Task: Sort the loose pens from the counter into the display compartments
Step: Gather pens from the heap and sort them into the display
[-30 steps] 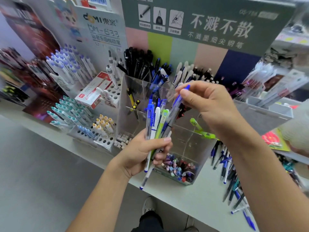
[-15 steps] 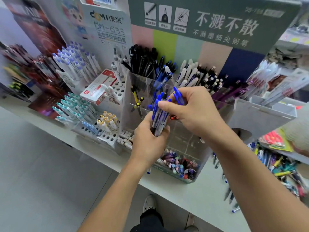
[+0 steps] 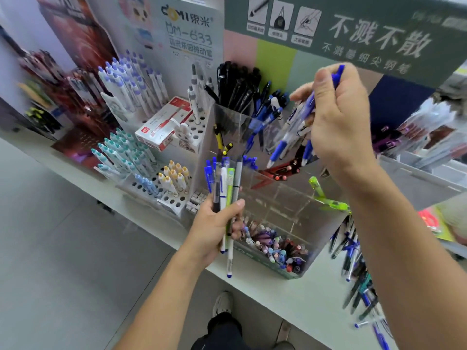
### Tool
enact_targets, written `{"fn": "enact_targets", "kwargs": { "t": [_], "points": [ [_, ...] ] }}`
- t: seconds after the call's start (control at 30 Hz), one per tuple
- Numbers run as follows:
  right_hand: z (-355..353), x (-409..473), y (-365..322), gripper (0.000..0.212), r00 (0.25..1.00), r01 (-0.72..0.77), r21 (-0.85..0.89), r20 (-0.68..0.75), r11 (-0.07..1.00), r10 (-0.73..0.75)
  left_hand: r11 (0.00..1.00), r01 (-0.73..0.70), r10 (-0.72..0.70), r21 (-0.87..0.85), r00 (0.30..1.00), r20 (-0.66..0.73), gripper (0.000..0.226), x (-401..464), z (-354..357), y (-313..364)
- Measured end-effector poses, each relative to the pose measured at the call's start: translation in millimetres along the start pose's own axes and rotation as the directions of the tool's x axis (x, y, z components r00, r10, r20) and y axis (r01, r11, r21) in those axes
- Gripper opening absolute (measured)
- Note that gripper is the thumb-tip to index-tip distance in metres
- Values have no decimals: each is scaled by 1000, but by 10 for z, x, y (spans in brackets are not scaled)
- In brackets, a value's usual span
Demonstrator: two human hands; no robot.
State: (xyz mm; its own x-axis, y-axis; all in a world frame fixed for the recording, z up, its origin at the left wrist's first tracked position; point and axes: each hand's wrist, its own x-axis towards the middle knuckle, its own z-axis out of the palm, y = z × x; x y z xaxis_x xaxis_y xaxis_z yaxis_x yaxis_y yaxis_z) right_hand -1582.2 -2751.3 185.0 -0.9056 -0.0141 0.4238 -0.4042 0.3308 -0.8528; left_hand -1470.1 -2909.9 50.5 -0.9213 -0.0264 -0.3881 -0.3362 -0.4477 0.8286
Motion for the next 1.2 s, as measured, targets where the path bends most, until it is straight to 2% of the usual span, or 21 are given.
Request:
{"fn": "enact_targets", "kwargs": {
  "t": [0.1,0.2,0.4,0.57,0.7,0.97,1.07,1.2],
  "points": [
    [235,52,54,19,997,60,-35,-46,998,-62,999,23,-24,-49,1000,-10,18,-3,-143,29],
    [475,58,149,16,984,154,-159,-65,975,-166,999,29,-30,-38,999,-20,16,-9,-217,56],
    [626,51,261,15,970,175,-63,-158,983,-183,1000,13,-13,5,1000,1,15,-14,-243,44],
    [776,-9,361,12,986,159,8,-55,987,-159,998,59,-57,-31,996,64,26,-6,-219,87],
    [973,61,368,15,984,172,-70,-28,983,-174,995,88,-82,-56,991,102,29,8,-230,138],
    [1029,-68,497,18,989,120,-72,97,990,-112,992,94,-84,-88,991,104,33,23,-332,131],
    [900,-138,493,19,993,119,-61,28,991,-117,992,90,-81,-84,991,103,33,20,-336,139],
    [730,-10,417,16,984,127,72,-137,989,-116,994,80,-74,-68,994,78,33,35,-322,148]
  ]
}}
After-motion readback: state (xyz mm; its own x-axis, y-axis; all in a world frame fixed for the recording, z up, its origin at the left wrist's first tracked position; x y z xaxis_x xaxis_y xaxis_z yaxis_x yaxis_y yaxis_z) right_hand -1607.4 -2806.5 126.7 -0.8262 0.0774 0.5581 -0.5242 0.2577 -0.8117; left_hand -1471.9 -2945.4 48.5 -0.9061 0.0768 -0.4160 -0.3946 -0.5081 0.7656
